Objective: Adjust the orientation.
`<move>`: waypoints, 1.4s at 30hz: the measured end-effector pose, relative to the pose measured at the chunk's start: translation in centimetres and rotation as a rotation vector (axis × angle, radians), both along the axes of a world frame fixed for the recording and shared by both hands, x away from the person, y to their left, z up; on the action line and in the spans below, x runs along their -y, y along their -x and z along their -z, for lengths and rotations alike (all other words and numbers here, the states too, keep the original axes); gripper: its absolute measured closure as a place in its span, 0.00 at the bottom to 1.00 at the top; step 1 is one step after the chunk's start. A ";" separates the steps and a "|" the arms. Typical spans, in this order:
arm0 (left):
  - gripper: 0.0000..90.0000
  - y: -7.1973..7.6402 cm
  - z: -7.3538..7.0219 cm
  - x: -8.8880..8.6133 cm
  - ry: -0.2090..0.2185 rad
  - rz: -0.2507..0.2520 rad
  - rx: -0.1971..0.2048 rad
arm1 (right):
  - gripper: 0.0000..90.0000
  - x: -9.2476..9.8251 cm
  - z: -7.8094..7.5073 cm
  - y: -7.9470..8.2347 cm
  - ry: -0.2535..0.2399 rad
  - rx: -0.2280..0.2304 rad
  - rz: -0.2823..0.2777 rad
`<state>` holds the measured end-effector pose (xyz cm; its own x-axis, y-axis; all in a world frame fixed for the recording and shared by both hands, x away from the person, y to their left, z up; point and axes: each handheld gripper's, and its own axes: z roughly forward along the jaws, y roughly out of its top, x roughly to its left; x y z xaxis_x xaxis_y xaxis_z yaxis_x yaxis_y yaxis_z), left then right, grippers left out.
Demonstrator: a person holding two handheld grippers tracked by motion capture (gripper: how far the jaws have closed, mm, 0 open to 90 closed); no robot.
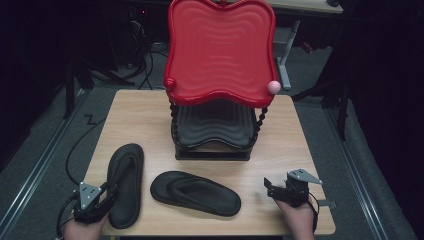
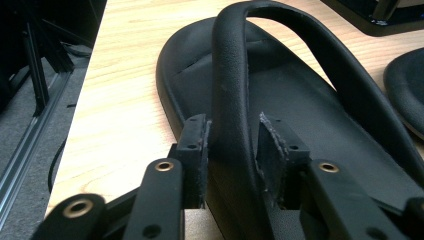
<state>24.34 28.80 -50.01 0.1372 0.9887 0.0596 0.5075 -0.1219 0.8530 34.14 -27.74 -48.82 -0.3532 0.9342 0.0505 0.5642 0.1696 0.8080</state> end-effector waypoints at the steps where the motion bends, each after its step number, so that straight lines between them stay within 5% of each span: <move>1: 0.75 0.0 0.0 0.0 -0.003 0.000 0.002 | 0.06 0.0 0.0 0.0 0.003 0.000 0.000; 16: 0.83 -0.7 0.0 -0.2 0.015 -0.025 -0.001 | 0.08 -0.1 0.0 0.1 0.008 -0.009 0.008; 22: 0.85 -0.6 -0.1 -0.4 0.027 -0.041 0.010 | 0.13 -0.1 -0.5 0.4 -0.053 -0.008 0.021; 34: 0.92 0.1 -1.0 -0.6 0.049 -0.046 0.071 | 0.16 -0.2 -0.1 0.3 -0.043 -0.004 0.014; 42: 0.92 1.2 -2.4 0.4 0.060 -0.005 0.168 | 0.19 -0.3 -0.2 0.3 -0.067 -0.001 -0.001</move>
